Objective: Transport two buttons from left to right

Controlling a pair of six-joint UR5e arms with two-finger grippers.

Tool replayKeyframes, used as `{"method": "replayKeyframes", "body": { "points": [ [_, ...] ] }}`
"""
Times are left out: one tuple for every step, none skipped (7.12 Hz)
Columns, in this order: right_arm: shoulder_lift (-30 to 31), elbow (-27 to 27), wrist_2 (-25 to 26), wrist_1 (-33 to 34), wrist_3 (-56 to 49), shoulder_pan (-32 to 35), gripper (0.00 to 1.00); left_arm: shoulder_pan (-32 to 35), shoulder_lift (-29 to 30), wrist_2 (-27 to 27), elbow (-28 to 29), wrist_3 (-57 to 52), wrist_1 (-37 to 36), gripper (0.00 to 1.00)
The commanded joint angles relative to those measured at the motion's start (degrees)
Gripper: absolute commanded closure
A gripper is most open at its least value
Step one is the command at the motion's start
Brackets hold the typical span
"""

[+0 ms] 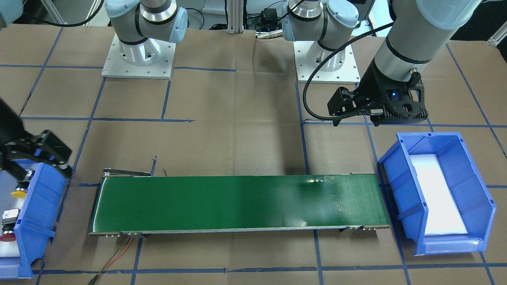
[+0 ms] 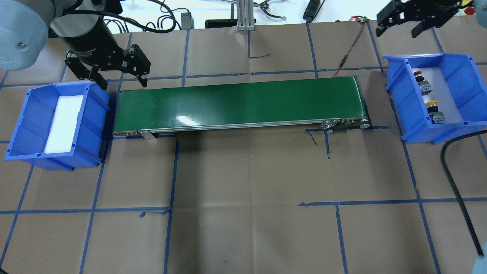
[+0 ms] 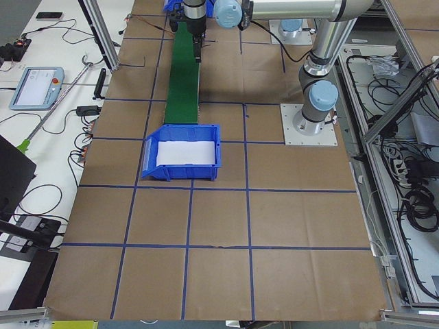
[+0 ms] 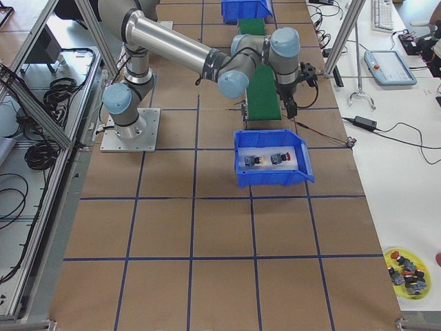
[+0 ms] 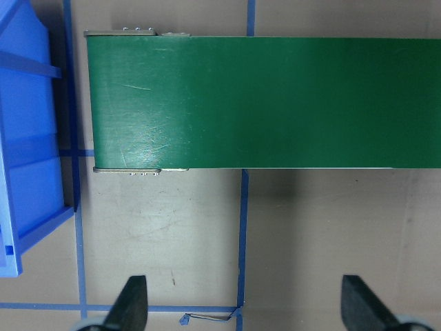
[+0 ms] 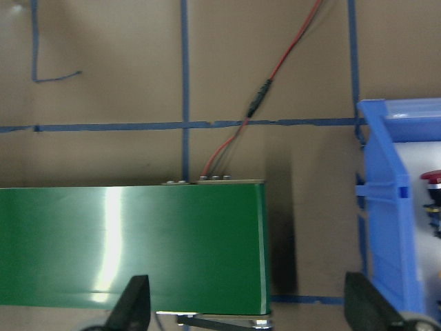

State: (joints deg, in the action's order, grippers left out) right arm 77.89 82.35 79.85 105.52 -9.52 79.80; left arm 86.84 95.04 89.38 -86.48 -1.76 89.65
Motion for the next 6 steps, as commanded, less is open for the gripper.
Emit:
{"method": "replayKeyframes", "body": {
  "points": [
    [0.8,-0.5,2.1,-2.9,4.5,12.2,0.00,0.0,0.1,0.0,0.0,0.0,0.0,0.00],
    [1.8,-0.6,1.5,-9.1,4.8,12.7,0.00,0.0,0.1,0.1,0.0,0.0,0.0,0.00],
    [3.3,0.2,1.7,-11.3,5.0,12.6,0.00,0.0,0.1,0.0,0.0,0.0,0.0,0.00],
    [6.4,2.4,2.3,-12.5,5.0,12.8,0.00,0.0,0.0,0.0,0.0,0.0,0.0,0.00],
    [9.6,6.1,2.5,-11.4,5.1,12.6,0.00,0.0,0.1,0.0,0.0,0.1,0.0,0.00],
    [13.6,9.6,2.4,-11.1,4.9,12.6,0.00,0.0,0.0,0.0,0.0,0.0,0.0,0.00]
  ]
}}
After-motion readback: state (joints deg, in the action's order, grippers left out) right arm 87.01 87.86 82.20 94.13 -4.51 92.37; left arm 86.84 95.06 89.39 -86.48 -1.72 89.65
